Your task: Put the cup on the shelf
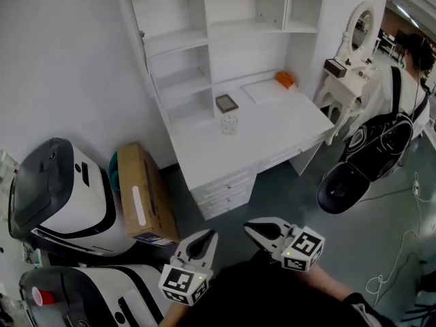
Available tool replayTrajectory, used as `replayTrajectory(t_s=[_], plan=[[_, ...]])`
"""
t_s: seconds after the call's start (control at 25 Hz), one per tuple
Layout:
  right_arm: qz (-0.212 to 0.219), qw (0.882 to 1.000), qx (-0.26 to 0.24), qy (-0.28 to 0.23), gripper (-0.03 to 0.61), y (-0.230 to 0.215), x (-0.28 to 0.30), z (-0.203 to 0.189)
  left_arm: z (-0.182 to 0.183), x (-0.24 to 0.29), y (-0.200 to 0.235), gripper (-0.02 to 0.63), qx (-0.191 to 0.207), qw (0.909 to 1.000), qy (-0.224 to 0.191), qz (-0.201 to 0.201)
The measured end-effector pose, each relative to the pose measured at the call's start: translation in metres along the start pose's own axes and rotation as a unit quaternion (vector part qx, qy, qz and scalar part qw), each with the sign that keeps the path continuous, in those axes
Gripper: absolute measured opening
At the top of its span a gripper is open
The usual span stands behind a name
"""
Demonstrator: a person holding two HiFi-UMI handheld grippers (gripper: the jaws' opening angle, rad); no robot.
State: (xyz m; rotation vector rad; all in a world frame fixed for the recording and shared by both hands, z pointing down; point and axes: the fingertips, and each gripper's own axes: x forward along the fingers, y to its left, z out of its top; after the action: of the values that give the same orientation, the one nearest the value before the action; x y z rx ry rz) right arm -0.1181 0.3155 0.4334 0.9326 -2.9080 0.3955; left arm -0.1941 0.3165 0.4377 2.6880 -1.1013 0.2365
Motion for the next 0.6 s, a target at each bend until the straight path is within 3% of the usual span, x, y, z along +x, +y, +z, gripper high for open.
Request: replayTrajectory(t_s=[0.24,0.6], plan=[[0.011,1.000,0.026,-0.006,0.017,-0.023,0.010,-0.001,0.001,0.017,0.016,0.029,0.003,0.9999,0.013,0.006],[0.052,0.997,0.051,-0.003,0.017,-0.112,0.001,0.010,0.038,0.119,0.020,0.029,0.004,0.9999,-0.002,0.017]])
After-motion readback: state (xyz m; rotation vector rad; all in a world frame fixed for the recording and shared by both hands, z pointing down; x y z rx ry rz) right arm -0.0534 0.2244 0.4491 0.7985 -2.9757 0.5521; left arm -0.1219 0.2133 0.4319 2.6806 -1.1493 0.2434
